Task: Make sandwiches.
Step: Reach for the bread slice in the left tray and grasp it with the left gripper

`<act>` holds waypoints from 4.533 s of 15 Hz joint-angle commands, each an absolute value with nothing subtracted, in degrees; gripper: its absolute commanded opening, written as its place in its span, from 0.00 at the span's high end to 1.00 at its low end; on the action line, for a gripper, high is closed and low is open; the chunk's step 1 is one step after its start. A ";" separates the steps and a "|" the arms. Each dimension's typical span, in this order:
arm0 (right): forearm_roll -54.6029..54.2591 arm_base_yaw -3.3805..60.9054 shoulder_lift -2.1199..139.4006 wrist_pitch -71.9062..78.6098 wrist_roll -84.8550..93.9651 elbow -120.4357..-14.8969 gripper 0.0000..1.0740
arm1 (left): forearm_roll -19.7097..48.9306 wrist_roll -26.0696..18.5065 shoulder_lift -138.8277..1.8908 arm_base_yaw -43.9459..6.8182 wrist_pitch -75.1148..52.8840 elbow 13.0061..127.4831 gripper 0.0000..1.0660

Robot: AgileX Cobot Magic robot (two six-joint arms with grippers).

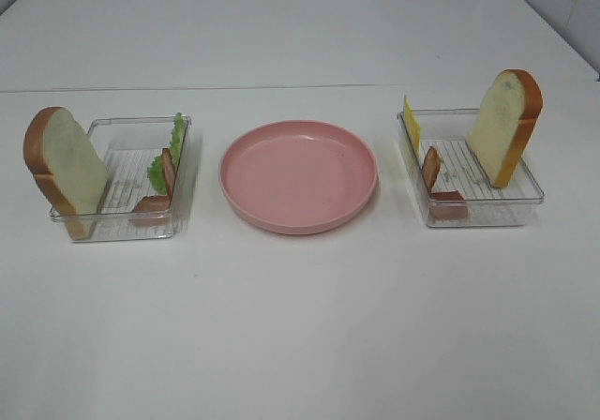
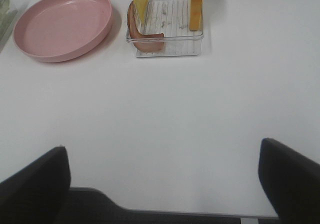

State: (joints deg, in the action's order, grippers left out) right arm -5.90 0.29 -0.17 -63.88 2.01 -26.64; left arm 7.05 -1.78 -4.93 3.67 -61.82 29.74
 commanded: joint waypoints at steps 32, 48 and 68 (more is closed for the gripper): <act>-5.67 -0.11 -1.60 -64.06 1.49 -26.41 0.08 | 7.62 -1.03 -22.69 3.32 -54.83 36.50 0.06; -5.67 -0.11 -1.60 -64.06 1.49 -26.41 0.08 | 11.57 -2.12 -81.59 3.32 -53.86 67.72 0.06; -5.67 -0.11 -1.60 -64.06 1.49 -26.41 0.08 | 6.30 6.19 -108.17 -3.55 -53.23 81.65 0.08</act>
State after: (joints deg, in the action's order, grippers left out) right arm -5.90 0.29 -0.17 -63.88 2.01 -26.64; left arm 6.19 6.07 -108.23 -3.21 -53.23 81.36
